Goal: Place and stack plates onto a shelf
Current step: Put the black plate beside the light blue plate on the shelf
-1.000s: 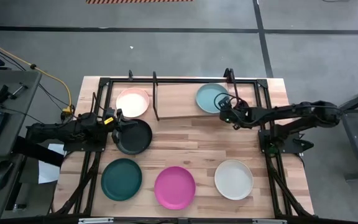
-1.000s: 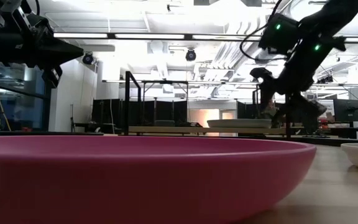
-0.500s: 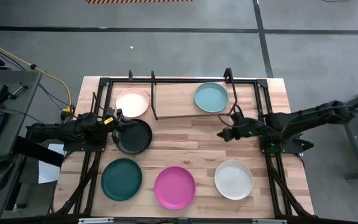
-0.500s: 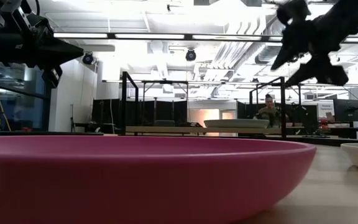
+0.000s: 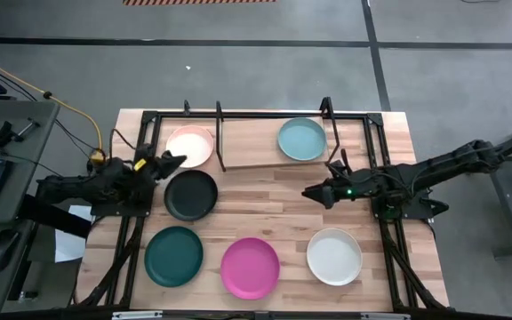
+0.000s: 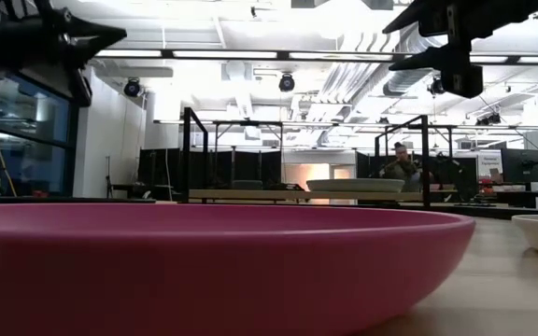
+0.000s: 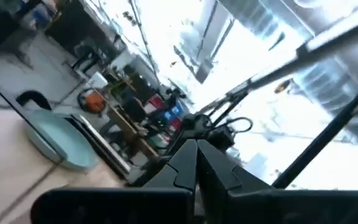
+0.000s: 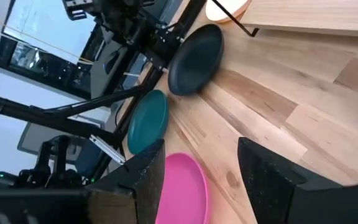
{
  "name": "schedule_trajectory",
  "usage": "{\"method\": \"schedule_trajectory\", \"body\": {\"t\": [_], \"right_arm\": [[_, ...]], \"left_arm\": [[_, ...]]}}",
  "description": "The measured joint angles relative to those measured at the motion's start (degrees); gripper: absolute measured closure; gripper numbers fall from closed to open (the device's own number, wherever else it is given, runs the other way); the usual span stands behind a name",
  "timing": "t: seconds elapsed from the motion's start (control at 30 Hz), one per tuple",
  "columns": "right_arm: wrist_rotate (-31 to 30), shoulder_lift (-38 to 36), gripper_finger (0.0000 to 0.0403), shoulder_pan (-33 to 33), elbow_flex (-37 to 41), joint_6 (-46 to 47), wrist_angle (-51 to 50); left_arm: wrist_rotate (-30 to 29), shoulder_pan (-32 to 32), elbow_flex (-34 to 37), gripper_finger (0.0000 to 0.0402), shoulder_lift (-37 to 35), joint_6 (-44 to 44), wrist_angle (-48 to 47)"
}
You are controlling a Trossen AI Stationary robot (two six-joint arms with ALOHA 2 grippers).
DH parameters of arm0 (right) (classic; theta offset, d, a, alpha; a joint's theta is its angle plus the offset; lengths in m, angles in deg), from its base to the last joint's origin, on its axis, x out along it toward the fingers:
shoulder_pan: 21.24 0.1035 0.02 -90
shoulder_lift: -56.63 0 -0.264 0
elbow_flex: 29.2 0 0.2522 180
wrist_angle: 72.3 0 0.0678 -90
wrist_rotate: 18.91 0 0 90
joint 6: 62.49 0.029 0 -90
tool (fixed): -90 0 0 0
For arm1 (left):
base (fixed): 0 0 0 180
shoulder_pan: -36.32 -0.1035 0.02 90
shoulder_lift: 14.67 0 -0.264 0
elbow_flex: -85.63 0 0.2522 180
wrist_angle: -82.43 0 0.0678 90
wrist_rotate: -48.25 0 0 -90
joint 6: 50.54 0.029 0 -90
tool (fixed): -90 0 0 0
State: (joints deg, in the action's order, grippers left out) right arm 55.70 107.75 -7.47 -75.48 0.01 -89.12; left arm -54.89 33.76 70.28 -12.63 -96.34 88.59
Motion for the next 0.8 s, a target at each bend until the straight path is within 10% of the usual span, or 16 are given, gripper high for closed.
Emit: {"method": "schedule_trajectory", "body": {"t": [0.4, 0.8], "right_arm": [[-1.16, 0.02, 0.0219, -0.02, 0.0, 0.47, 0.59], [-3.46, 0.02, 0.0219, 0.01, 0.0, 0.17, -0.26]], "left_arm": [[21.54, 6.77, -25.41, 0.0294, 25.72, -4.72, -32.09], [7.51, 20.55, -32.84, 0.0291, 55.08, -7.85, -59.88]]}}
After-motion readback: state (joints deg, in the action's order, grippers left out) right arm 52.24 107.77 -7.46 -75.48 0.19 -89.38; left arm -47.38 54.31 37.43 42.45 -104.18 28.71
